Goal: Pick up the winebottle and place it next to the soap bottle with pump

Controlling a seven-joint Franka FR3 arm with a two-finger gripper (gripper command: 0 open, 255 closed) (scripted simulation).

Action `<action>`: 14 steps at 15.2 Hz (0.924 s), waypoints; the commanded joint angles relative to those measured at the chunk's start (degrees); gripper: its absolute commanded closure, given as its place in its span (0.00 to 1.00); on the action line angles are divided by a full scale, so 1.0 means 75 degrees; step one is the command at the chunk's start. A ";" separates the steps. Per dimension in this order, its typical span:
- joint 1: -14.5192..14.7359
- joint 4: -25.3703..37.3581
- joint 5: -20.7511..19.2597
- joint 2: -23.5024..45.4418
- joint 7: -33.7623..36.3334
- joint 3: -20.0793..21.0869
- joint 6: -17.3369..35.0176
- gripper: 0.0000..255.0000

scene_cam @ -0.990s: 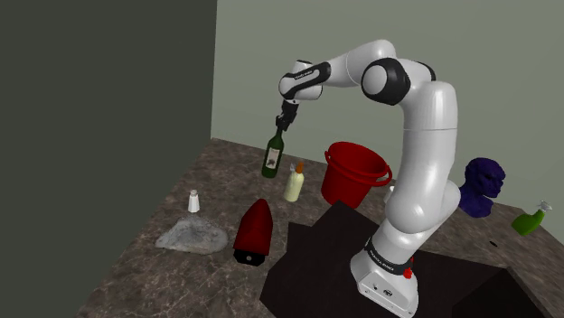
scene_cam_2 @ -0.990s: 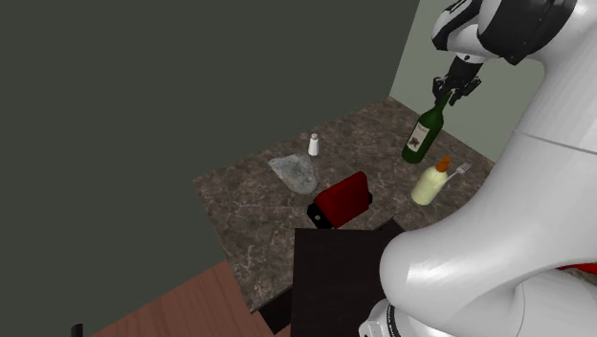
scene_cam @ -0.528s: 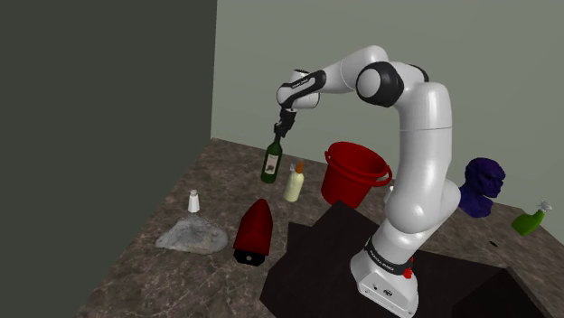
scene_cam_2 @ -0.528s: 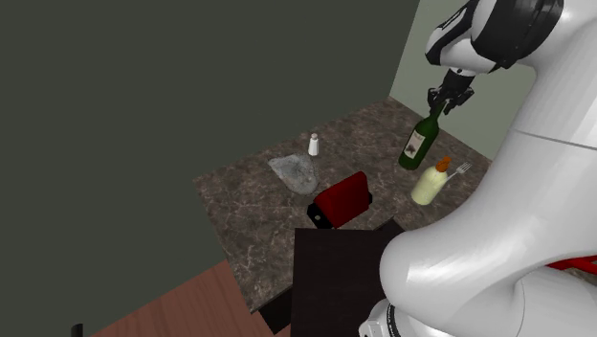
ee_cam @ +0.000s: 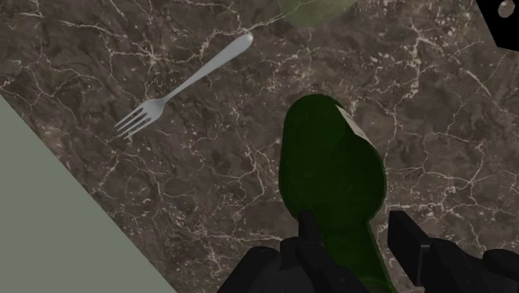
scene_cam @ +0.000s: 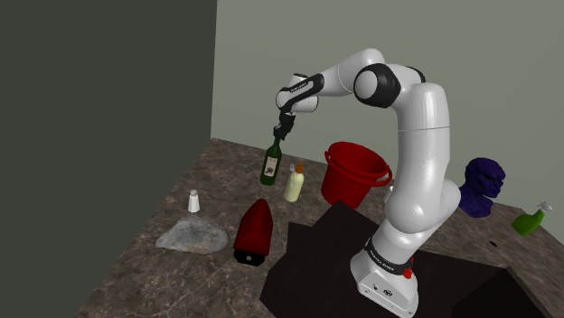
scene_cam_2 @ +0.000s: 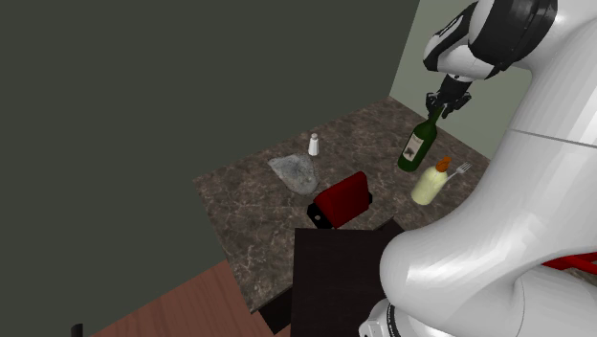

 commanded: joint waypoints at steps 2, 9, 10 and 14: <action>0.0000 0.0002 0.0000 -0.0002 0.0000 0.0000 0.0002 1.00; 0.0009 -0.0012 -0.0017 -0.0182 0.0011 -0.0012 -0.0164 0.00; 0.0017 -0.0014 -0.0035 -0.0356 0.0021 -0.0024 -0.0335 0.00; 0.0029 0.0008 -0.0067 -0.0652 0.0041 -0.0041 -0.0652 0.00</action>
